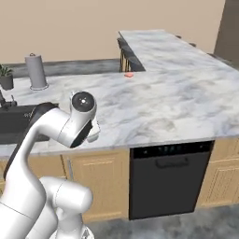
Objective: Move the cup from next to the sink to the open cabinet. Then, move the bowl with the potato to the fridge to clear the area for faucet cleaning.
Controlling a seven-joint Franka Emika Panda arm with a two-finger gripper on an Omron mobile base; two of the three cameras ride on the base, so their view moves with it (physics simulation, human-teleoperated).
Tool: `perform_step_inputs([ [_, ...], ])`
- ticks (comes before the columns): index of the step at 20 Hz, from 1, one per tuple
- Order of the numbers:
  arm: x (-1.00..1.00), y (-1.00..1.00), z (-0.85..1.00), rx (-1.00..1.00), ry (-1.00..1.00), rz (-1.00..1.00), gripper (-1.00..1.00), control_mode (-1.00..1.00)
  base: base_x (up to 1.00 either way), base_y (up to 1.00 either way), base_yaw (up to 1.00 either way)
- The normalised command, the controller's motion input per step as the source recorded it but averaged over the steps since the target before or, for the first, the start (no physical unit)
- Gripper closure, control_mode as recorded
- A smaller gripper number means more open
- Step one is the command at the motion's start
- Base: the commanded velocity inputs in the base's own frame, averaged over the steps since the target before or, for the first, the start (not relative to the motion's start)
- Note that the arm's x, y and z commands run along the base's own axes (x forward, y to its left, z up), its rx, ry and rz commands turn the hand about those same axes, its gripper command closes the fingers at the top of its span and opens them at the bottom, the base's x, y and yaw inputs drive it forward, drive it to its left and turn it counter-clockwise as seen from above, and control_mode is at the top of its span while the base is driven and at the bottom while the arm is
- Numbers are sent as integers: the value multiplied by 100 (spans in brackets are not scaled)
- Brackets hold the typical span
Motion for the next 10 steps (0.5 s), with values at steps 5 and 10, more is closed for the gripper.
perform_step_inputs([
  [5,0,0,0,0,0,0,-100,100,49,-29,53],
  [10,0,0,0,0,0,0,-100,100,38,-44,28],
])
